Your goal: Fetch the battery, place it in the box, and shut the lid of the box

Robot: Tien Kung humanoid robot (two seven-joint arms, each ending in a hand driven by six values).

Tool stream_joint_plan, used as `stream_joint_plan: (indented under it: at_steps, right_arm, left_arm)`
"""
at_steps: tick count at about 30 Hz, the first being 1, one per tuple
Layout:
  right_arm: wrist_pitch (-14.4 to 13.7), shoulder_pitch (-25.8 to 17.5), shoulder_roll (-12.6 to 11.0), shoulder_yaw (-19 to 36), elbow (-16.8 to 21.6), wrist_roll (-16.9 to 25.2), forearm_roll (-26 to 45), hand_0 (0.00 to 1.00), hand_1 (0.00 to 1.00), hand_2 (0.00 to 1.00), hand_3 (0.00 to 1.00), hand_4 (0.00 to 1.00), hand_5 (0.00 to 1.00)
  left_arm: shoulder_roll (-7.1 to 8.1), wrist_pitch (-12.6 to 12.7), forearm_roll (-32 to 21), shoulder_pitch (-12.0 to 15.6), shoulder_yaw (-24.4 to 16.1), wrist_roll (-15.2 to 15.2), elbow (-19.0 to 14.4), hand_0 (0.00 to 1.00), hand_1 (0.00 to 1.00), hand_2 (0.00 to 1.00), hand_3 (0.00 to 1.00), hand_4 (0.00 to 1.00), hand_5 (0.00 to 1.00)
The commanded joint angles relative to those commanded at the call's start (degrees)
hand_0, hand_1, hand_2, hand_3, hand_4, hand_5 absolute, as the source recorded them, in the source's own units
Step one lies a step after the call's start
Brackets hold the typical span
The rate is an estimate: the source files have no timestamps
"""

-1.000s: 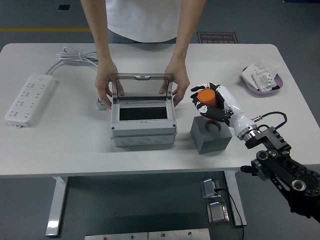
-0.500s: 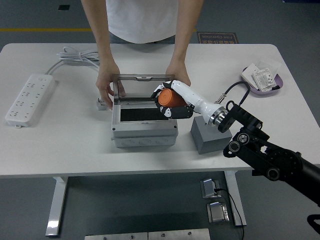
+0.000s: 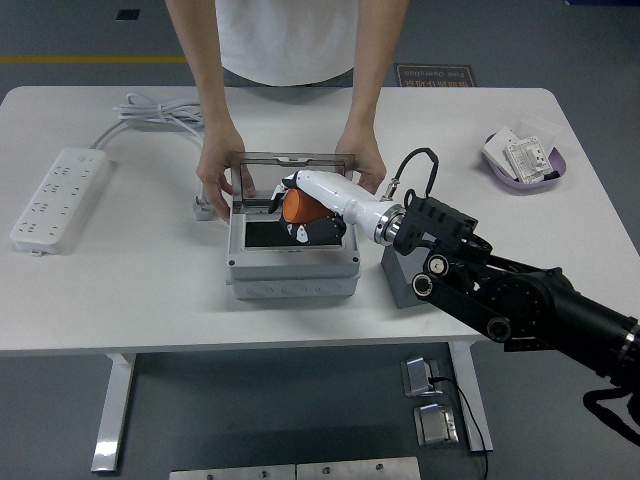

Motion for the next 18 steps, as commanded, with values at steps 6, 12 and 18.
stream_joint_plan:
  at_steps: [6,12,18]
  right_arm:
    - [0.39,0.69,0.6,-0.78,-2.17,0.11,2.21,0.239,0.283,0.517,0.524,0.002,0.002]
    - [1.87,0.56,0.91,-0.3,-3.96,0.04,4.28,0.241,0.293,0.518,0.53,0.002,0.002]
    - [2.72,0.37,1.08,0.34,-4.92,0.34,6.02,0.293,0.386,0.543,0.591,0.002,0.002]
  left_arm:
    - [0.14,0.02,0.08,-0.06,0.0,-0.02,-0.03,0.654,0.705,0.676,0.697,0.715,0.199]
    - [0.11,-0.01,0.15,-0.07,0.06,0.04,-0.05,0.654,0.706,0.676,0.697,0.715,0.204]
    - [0.13,0.0,0.28,-0.11,-0.04,0.06,-0.1,0.653,0.706,0.676,0.697,0.714,0.203]
